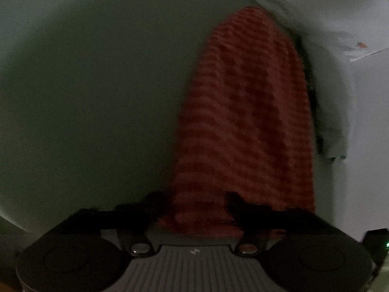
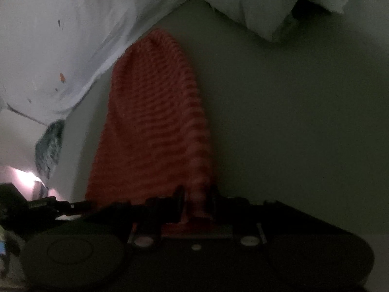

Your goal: Fold clothes

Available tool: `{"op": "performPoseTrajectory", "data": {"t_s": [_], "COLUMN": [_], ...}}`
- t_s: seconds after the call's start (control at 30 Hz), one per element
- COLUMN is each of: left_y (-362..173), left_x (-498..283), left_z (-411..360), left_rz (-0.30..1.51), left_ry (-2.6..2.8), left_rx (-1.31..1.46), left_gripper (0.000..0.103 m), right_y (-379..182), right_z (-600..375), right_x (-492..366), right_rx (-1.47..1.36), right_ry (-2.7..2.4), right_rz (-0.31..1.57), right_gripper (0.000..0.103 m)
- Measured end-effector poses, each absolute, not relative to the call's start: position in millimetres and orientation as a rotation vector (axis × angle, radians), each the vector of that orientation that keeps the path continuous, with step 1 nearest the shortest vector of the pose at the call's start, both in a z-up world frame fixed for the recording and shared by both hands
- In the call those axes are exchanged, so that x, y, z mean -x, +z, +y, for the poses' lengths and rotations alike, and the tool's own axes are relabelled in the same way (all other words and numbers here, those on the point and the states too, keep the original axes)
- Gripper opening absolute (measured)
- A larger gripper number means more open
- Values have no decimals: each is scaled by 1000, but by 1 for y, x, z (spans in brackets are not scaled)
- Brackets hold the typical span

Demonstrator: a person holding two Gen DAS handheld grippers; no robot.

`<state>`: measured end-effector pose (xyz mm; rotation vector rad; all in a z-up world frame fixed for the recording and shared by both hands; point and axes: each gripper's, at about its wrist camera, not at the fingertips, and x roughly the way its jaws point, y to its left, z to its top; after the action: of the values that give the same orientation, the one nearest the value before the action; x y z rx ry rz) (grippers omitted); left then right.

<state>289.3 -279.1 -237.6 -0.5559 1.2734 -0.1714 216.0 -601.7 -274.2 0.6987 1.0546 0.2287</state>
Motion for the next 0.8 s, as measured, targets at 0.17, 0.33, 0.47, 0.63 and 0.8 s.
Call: {"op": "performPoseTrajectory", "data": {"t_s": [0.17, 0.33, 0.47, 0.63, 0.8], "left_y": [-237, -252, -242, -228, -227], "left_x": [-293, -284, -270, -252, -267], "left_z": [-284, -268, -246, -220, -213], "left_rz": [1291, 1344, 1345, 1337, 1307], "left_ry": [-141, -158, -177, -205, -234], "left_rx": [511, 701, 844, 1023, 1214], "left_gripper": [47, 6, 5, 5, 5], "right_y": [-278, -276, -265, -243, -233], "right_z": [-587, -583, -587, -599, -619], "right_x": [-224, -223, -209, -193, -206], "right_rx": [-731, -704, -691, -834, -1059], "right_ry": [275, 268, 262, 331, 358], "right_rz": [1063, 1073, 1061, 989, 905], "right_gripper": [16, 6, 5, 5, 5]}}
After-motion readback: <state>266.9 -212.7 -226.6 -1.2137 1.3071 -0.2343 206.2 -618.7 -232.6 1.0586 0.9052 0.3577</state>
